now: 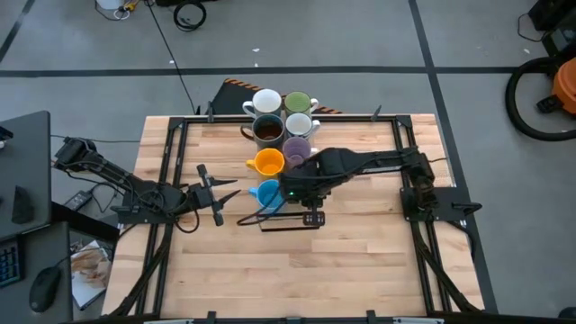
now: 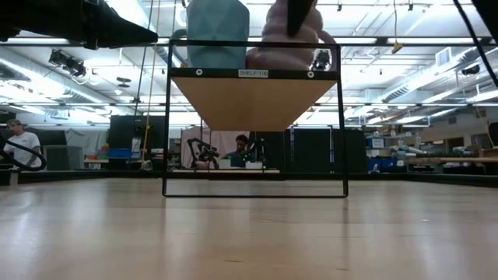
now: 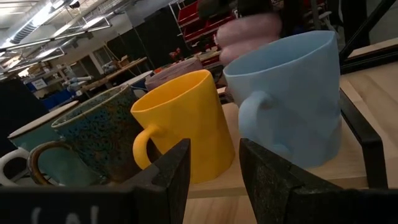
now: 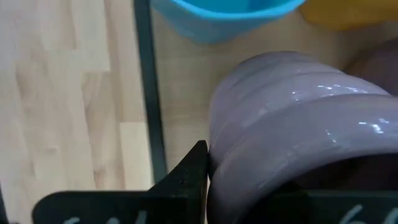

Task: Place coffee mugs
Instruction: Put the light violet mug on the shelf aligned with the light blue mug

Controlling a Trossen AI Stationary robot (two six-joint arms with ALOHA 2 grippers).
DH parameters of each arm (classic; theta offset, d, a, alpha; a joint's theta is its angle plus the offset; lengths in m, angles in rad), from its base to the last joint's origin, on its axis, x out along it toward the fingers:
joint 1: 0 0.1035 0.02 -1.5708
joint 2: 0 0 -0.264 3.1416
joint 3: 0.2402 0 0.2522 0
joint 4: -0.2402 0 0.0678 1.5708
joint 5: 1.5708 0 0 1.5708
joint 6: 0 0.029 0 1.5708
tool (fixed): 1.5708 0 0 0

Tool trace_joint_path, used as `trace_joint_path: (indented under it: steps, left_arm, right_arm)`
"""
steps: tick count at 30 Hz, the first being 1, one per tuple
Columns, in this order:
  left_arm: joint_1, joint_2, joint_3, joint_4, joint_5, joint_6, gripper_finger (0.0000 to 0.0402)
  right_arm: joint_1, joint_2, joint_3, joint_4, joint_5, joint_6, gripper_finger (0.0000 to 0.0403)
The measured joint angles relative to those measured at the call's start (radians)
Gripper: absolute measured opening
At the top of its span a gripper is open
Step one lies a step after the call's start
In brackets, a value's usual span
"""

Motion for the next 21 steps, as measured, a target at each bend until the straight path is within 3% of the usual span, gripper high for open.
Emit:
trace_joint_path:
  steps: [21]
  left_arm:
    - [0.0,0.0,0.0,-0.005,0.0,0.0,0.0144]
  right_arm:
    - [-0.024,0.032,0.018,-0.013,-0.052,-0.03,0.0053]
